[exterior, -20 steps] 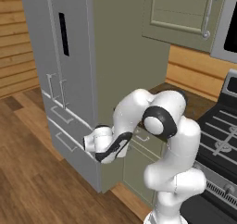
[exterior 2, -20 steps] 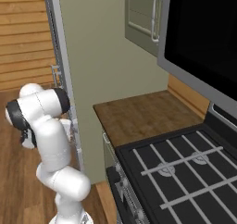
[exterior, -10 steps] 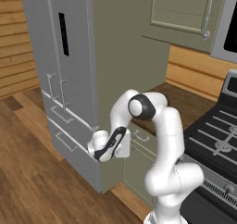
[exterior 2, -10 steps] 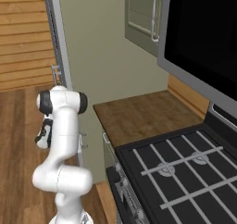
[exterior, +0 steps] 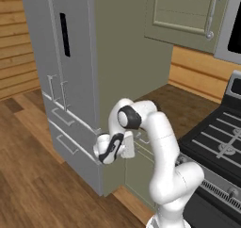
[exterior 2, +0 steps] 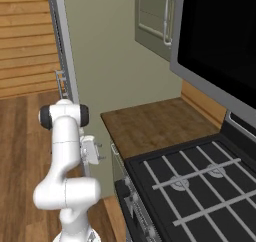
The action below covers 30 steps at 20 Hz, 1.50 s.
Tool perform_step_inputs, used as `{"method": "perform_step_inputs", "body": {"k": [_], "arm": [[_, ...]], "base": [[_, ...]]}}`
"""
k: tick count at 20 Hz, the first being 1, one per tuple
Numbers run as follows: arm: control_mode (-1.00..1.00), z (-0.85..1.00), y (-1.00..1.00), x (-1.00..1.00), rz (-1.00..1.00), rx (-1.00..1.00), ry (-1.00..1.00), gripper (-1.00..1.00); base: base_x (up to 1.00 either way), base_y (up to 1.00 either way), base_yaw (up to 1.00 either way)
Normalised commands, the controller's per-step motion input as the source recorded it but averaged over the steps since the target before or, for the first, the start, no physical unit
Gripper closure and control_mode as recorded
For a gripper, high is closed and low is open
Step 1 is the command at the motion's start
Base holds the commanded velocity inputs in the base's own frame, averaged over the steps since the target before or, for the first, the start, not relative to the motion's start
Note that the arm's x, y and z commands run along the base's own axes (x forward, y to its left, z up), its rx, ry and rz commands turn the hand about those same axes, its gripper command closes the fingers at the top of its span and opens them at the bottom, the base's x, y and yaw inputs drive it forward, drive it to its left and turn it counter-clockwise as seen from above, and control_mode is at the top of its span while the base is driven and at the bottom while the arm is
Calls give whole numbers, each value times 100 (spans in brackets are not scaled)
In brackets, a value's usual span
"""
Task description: Take a straw from the drawer in front and place it inside the glass cup on the dining counter.
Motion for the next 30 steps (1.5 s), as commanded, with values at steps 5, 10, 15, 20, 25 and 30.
{"method": "perform_step_inputs", "body": {"k": [5, 10, 15, 20, 25, 30], "arm": [[-100, -1, -36, 0, 17, 4, 0, -100], [-100, 0, -18, 7, 25, 6, 0, -100], [-100, -12, -7, 32, 22, 10, 7, -100], [-100, -36, 0, 48, 12, 9, 16, -100], [-100, -37, -1, 45, 9, 5, 11, -100], [-100, -46, -1, 42, 9, 0, 8, -100]], "base": [[0, 0, 0], [0, 0, 0], [0, 0, 0], [0, 0, 0], [0, 0, 0], [0, 0, 0]]}}
